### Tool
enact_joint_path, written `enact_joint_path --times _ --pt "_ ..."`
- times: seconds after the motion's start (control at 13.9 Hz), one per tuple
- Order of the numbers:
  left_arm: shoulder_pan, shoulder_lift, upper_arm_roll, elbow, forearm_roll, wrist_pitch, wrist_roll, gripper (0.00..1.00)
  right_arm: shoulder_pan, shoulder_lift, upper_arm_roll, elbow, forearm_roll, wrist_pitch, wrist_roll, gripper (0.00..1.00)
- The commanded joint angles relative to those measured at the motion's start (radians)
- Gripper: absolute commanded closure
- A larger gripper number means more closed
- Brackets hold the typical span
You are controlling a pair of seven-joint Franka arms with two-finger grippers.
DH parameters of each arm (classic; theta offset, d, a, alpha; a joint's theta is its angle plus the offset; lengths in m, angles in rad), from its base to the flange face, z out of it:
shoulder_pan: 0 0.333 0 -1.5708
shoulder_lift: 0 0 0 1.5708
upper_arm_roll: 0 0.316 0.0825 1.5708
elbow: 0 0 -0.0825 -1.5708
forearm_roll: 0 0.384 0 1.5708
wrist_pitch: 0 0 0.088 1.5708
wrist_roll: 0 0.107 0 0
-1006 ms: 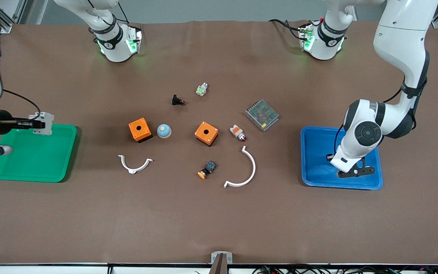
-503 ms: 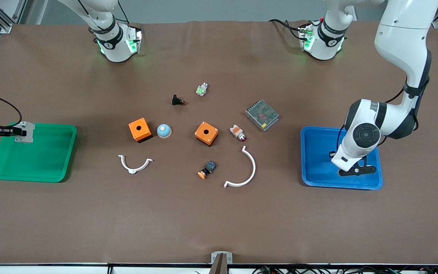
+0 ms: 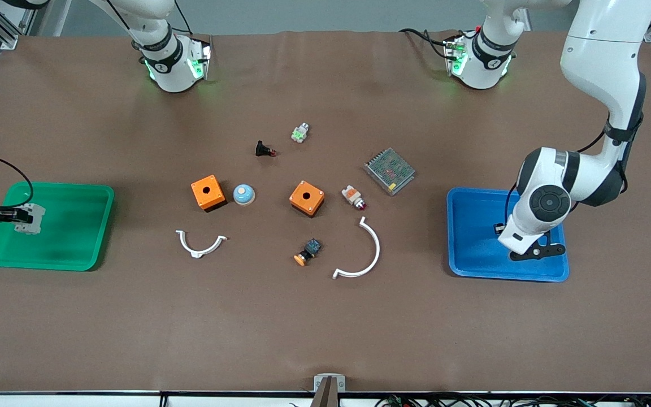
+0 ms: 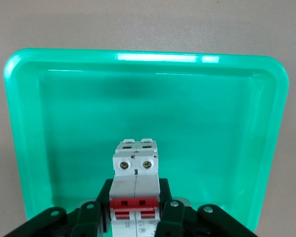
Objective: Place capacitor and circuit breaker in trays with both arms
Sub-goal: 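Lower and release the breaker and capacitor into their trays with both grippers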
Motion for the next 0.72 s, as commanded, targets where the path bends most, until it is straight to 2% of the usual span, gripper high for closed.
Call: enact_joint_path --times 0.0,0.22,0.29,0.36,0.43,0.5,0.65 --pt "0.000 -0.016 -0.001 -0.009 0.057 -0.019 -0.046 0.99 -0.023 0.018 0.020 0.001 -0.017 0.009 -0.013 0.76" --pt "0.006 -0.017 -0.001 -0.018 0.058 -0.022 -0.046 0.96 -0.023 0.057 0.020 -0.018 -0.016 0.072 -0.012 0.75" --pt "0.008 -0.018 -0.002 -0.016 0.058 -0.026 -0.046 0.90 -0.023 0.064 0.020 -0.019 -0.014 0.080 -0.012 0.75" --pt "0.008 -0.014 -0.002 -0.016 0.057 -0.026 -0.049 0.78 -0.023 0.068 0.020 -0.019 -0.010 0.082 -0.012 0.75" --pt "0.008 -0.013 -0.002 -0.013 0.057 -0.026 -0.054 0.54 -0.023 0.069 0.020 -0.019 -0.007 0.083 -0.012 0.74" --pt "0.006 -0.014 -0.004 -0.009 0.057 -0.026 -0.055 0.38 -0.023 0.074 0.020 -0.018 -0.005 0.089 -0.013 0.74" --pt "0.005 -0.016 -0.007 0.008 0.057 -0.026 -0.058 0.00 -0.023 0.091 0.020 -0.019 -0.005 0.123 -0.012 0.74"
